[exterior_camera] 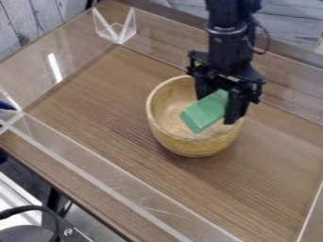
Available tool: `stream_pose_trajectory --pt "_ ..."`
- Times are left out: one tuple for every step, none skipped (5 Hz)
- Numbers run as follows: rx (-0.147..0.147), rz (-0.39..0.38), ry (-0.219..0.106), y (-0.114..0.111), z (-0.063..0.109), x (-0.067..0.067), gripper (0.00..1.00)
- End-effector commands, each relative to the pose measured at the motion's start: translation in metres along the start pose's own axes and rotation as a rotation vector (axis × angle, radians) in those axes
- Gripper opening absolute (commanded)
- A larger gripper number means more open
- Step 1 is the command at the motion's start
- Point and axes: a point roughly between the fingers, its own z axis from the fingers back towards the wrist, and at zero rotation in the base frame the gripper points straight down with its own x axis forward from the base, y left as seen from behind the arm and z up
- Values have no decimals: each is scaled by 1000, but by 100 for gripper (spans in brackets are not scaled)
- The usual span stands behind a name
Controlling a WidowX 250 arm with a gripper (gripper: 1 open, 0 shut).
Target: Remove the green block from inside the brown bowl and put it on the table
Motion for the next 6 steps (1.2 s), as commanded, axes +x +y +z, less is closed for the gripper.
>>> stream_pose_trajectory --pt "30 -35 -77 -19 26 15 0" --pt "9 -49 -97 -31 15 19 0" --pt "-6 -46 -113 -33 6 18 0" --pt "-11 -88 -81 -29 -5 21 0" --pt "-18 -123 -51 -24 -15 26 0" --pt "-22 -145 -34 -31 -33 23 0"
